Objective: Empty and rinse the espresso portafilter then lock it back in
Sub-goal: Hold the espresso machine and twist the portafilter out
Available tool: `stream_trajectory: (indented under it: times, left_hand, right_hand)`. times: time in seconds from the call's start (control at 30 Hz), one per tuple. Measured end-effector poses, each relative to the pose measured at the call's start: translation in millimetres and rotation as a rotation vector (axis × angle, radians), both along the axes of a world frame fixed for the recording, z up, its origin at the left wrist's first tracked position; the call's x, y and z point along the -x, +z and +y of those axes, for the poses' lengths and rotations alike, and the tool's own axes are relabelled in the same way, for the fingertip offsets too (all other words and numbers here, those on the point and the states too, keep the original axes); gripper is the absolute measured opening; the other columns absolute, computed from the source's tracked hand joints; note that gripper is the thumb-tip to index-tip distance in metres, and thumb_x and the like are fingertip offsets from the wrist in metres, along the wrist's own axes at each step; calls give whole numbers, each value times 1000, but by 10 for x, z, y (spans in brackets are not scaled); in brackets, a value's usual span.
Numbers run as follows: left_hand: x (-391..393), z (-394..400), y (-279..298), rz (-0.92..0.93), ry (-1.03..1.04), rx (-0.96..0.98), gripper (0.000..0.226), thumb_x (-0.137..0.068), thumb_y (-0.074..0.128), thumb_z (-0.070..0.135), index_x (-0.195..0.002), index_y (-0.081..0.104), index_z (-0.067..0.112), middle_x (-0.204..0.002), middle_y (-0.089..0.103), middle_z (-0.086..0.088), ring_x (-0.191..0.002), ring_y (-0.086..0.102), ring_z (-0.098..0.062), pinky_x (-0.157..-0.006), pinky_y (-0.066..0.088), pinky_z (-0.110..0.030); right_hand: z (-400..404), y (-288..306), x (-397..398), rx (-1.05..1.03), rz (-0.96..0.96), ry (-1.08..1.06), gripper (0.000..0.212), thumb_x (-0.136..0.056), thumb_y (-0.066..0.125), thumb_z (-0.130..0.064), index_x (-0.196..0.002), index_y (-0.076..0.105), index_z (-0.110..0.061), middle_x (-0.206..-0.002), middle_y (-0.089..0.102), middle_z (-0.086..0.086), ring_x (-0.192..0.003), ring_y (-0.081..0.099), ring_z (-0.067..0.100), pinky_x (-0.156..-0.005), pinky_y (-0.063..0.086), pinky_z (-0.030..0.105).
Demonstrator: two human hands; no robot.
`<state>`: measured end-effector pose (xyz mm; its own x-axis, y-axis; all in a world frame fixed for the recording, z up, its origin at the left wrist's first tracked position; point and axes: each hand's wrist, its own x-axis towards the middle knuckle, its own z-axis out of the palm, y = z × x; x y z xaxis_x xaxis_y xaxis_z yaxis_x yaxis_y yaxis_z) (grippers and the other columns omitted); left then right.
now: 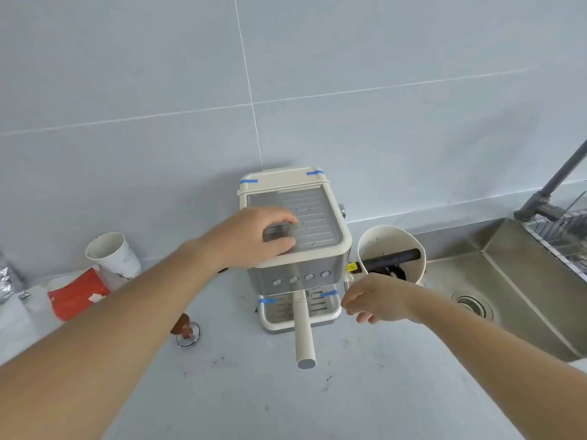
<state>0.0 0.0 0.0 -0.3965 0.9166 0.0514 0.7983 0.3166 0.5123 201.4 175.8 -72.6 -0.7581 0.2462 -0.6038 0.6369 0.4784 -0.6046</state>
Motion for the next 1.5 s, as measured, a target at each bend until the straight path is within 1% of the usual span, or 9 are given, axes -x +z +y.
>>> stream_trajectory:
  times: [0.13, 0.27, 0.37, 0.53, 0.63, 0.8, 0.97, 1.23, 1.5]
  left_hand:
    - [-50, 99, -48, 24, -64, 76, 55, -87, 60, 49, -139, 47, 38, -154, 35, 18, -140, 31, 1, -114, 23, -23]
    - [-1, 206, -127, 164, -184, 174, 66, -89, 54, 56, -149, 30, 40, -162, 17, 13, -148, 12, -1, -120, 6, -30]
    - [27, 274, -216, 228, -237, 232, 72, -86, 51, 60, -150, 22, 42, -164, 12, 10, -149, 6, -4, -122, 3, -40]
    - [90, 307, -301, 284, -303, 237, 73, -87, 47, 62, -151, 18, 42, -164, 7, 11, -150, 0, -6, -121, -3, -42]
    - [175, 307, -327, 320, -343, 253, 75, -86, 39, 67, -152, 13, 43, -165, 3, 12, -150, -3, -5, -121, -4, -43]
    - [187, 328, -350, 274, -342, 223, 74, -84, 43, 66, -150, 18, 45, -164, 7, 13, -150, 1, -4, -121, -4, -41]
    - [167, 321, -365, 247, -305, 179, 74, -81, 50, 63, -149, 25, 46, -163, 13, 14, -149, 6, -3, -121, -2, -38]
    - [158, 319, -382, 229, -292, 147, 74, -80, 53, 63, -147, 28, 46, -162, 16, 16, -148, 9, -2, -121, 0, -37]
    - [157, 321, -399, 207, -271, 123, 73, -77, 54, 64, -145, 32, 48, -161, 19, 17, -148, 10, 0, -121, 1, -36]
  right_hand:
    - [-210, -277, -48, 174, 30, -168, 24, -93, 54, -20, -108, 72, -15, -106, 73, 2, -94, 72, 18, -88, 59, 34]
    - [-457, -471, 24, 355, 78, -286, 23, -94, 57, -26, -108, 70, -14, -102, 73, 4, -84, 71, 18, -82, 60, 32]
    - [-620, -626, 73, 448, 125, -334, 24, -95, 56, -27, -106, 71, -12, -96, 73, 5, -79, 71, 17, -80, 58, 32]
    - [-786, -765, 146, 609, 191, -509, 10, -93, 64, -14, -102, 67, -10, -92, 70, 6, -78, 70, 17, -69, 57, 27]
    - [-848, -821, 177, 738, 233, -581, 24, -91, 66, -6, -115, 62, -7, -99, 68, 13, -83, 69, 25, -72, 57, 31]
    - [-912, -908, 189, 948, 264, -667, 28, -90, 61, 1, -118, 53, -1, -86, 61, 18, -74, 64, 32, -75, 57, 42]
    - [-1119, -958, 334, 928, 223, -746, 20, -85, 55, 5, -93, 50, -12, -61, 48, 5, -47, 45, 20, -47, 39, 27]
    - [-1169, -995, 379, 865, 247, -787, 20, -85, 56, 4, -78, 47, -12, -55, 45, 3, -43, 41, 19, -42, 36, 25]
    - [-1236, -997, 435, 716, 274, -832, 15, -83, 56, 4, -84, 47, -9, -60, 45, 7, -44, 41, 19, -43, 38, 25]
